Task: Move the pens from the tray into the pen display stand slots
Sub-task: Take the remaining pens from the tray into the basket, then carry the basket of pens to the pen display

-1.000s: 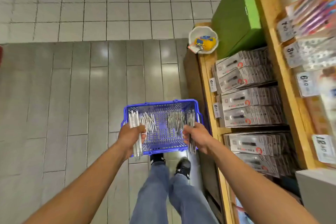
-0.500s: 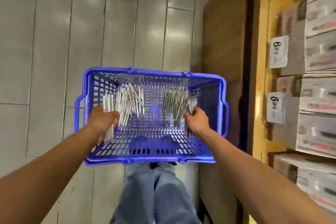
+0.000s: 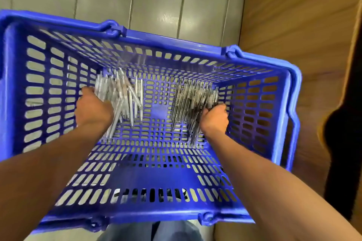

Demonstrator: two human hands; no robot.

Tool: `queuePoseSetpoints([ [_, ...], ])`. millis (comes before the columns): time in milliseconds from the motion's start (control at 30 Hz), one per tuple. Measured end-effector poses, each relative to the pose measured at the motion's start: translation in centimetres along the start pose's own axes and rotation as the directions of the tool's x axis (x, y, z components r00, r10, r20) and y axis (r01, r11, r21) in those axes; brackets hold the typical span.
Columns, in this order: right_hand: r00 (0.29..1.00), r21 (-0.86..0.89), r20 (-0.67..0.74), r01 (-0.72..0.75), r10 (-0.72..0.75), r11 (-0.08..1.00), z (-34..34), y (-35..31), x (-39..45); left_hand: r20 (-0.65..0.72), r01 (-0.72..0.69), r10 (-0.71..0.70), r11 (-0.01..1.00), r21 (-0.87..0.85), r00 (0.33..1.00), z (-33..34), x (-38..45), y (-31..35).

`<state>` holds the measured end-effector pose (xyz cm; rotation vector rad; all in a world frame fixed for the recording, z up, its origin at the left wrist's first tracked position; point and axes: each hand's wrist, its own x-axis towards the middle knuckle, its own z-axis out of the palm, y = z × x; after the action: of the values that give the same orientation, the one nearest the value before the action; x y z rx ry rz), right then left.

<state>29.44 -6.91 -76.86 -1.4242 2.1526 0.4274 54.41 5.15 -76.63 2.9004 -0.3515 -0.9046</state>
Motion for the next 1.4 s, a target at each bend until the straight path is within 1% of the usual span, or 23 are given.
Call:
queuePoseSetpoints([
  [167, 0.998, -0.017, -0.018, 0.062, -0.062, 0.998, -0.6, 0.5, -0.9, 0.036, -0.016, 0.017, 0.999, -0.035, 0.999, -0.3, -0.9, 0.0],
  [300, 0.993, -0.022, 0.044, 0.109, -0.108, 0.994, -2.2, 1.3, -2.2, 0.088, -0.051, 0.053, 0.998, -0.024, 0.995, -2.0, -1.4, 0.3],
  [433, 0.984, -0.007, 0.071, 0.164, -0.164, 0.986, -4.2, 2.2, -3.6, 0.111, -0.080, 0.081, 0.997, -0.008, 0.991, -4.3, -2.0, 0.6],
  [500, 0.981, 0.027, 0.066, 0.179, -0.181, 0.983, -5.4, 2.5, -4.5, 0.133, -0.129, 0.128, 0.992, -0.001, 0.983, -5.7, -2.5, 0.5],
  [600, 0.985, 0.127, -0.001, 0.170, -0.172, 0.977, -7.6, 2.9, -6.5, 0.153, -0.239, 0.240, 0.971, -0.027, 0.958, -8.3, -4.1, -0.3],
  [667, 0.984, 0.205, -0.096, 0.167, -0.150, 0.964, -9.3, 3.3, -8.1, 0.115, -0.308, 0.314, 0.949, -0.068, 0.942, -10.4, -5.7, -1.1],
  [767, 0.959, 0.299, -0.258, 0.191, -0.113, 0.935, -12.1, 4.4, -10.7, -0.024, -0.412, 0.412, 0.907, -0.084, 0.911, -13.9, -7.7, -2.2],
  [800, 0.946, 0.307, -0.308, 0.194, -0.096, 0.932, -12.9, 5.0, -11.4, -0.079, -0.454, 0.449, 0.888, -0.066, 0.890, -15.0, -8.1, -2.7],
  [867, 0.927, 0.290, -0.373, 0.163, -0.045, 0.943, -14.1, 6.3, -12.6, -0.181, -0.536, 0.533, 0.844, 0.036, 0.827, -16.7, -8.5, -3.7],
  [900, 0.925, 0.265, -0.380, 0.129, -0.019, 0.956, -14.5, 7.0, -13.0, -0.225, -0.536, 0.542, 0.839, 0.091, 0.810, -17.4, -8.5, -4.2],
  [933, 0.928, 0.232, -0.373, 0.091, 0.002, 0.969, -14.8, 7.5, -13.4, -0.258, -0.494, 0.506, 0.862, 0.116, 0.823, -17.7, -8.4, -4.7],
  [1000, 0.943, 0.154, -0.333, 0.051, 0.003, 0.987, -14.8, 8.1, -13.9, -0.256, -0.343, 0.347, 0.937, 0.059, 0.902, -17.9, -8.2, -5.6],
  [1067, 0.948, 0.073, -0.316, 0.047, -0.022, 0.996, -14.5, 8.0, -13.8, -0.165, -0.205, 0.189, 0.975, -0.085, 0.968, -17.6, -8.1, -6.4],
  [1100, 0.948, 0.033, -0.317, 0.030, -0.018, 0.999, -14.3, 7.8, -13.6, -0.105, -0.158, 0.144, 0.977, -0.142, 0.984, -17.3, -8.1, -6.7],
  [1133, 0.948, -0.002, -0.318, -0.002, 0.001, 1.000, -14.1, 7.4, -13.3, -0.066, -0.130, 0.121, 0.978, -0.164, 0.990, -17.1, -8.1, -6.9],
  [1200, 0.949, -0.042, -0.310, -0.083, 0.066, 0.996, -13.8, 6.6, -12.7, -0.057, -0.109, 0.101, 0.979, -0.174, 0.993, -16.9, -7.8, -7.2],
  [1300, 0.937, 0.018, -0.294, -0.191, 0.188, 0.981, -13.6, 5.7, -11.9, -0.061, -0.077, 0.065, 0.971, -0.227, 0.996, -17.1, -7.3, -7.2],
  [1400, 0.941, 0.040, -0.247, -0.227, 0.230, 0.973, -13.6, 5.4, -11.4, -0.057, -0.044, 0.029, 0.962, -0.271, 0.998, -17.7, -6.5, -7.5],
])
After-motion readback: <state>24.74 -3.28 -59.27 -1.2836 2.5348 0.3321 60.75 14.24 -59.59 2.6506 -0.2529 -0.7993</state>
